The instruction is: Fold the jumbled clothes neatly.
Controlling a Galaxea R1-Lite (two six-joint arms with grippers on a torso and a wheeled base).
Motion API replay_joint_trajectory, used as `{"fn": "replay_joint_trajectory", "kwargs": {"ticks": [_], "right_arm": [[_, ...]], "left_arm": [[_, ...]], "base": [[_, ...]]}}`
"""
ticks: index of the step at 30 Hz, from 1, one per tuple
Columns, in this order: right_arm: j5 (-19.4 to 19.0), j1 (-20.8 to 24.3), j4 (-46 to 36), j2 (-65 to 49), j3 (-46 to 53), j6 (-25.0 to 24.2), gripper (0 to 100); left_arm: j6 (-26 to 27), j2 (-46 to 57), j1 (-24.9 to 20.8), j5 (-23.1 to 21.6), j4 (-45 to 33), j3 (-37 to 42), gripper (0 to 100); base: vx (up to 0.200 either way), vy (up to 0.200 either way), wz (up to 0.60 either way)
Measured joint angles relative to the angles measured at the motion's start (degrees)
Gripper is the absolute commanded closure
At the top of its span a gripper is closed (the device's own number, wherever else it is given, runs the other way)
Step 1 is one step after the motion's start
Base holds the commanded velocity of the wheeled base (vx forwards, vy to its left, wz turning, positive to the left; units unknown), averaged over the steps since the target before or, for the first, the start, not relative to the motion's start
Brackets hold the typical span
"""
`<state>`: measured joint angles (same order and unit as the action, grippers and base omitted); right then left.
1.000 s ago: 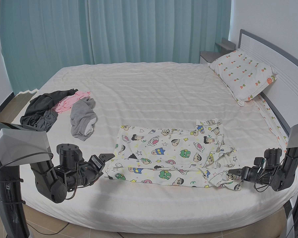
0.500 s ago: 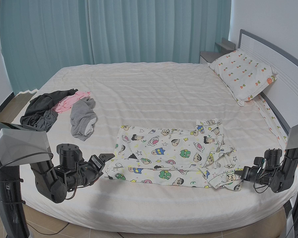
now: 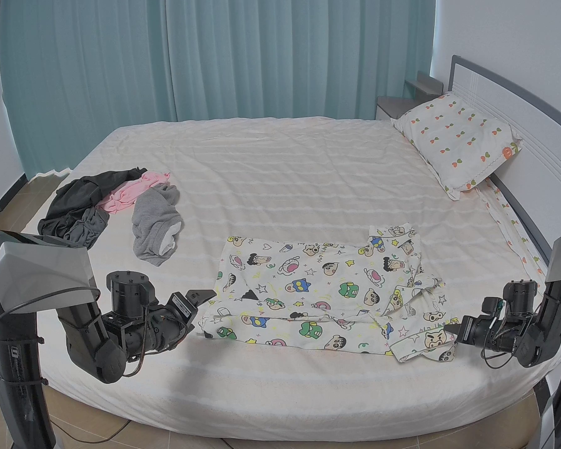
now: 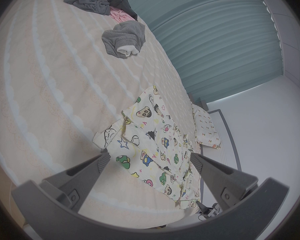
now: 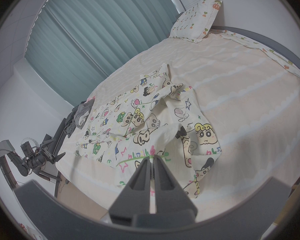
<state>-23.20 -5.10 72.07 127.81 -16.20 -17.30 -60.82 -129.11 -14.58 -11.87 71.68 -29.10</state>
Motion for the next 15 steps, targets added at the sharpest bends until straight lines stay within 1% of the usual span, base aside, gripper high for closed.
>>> {"fn": "replay_joint_trajectory", "kwargs": {"ticks": [8, 9, 15], "right_arm": [[0.1, 0.04, -0.15, -0.52, 2.8, 0.44, 100], [0.1, 0.06, -0.2, -0.49, 3.01, 0.59, 0], [0.1, -0.05, -0.22, 0.34, 4.11, 2.63, 0]], "left_arm": [[0.02, 0.0, 0.0, 0.0, -0.05, 0.0, 0], [0.02, 0.0, 0.0, 0.0, -0.02, 0.0, 0], [0.02, 0.0, 0.0, 0.13, -0.02, 0.0, 0]], "base": [[0.0, 0.0, 0.0], [0.0, 0.0, 0.0], [0.0, 0.0, 0.0]]}}
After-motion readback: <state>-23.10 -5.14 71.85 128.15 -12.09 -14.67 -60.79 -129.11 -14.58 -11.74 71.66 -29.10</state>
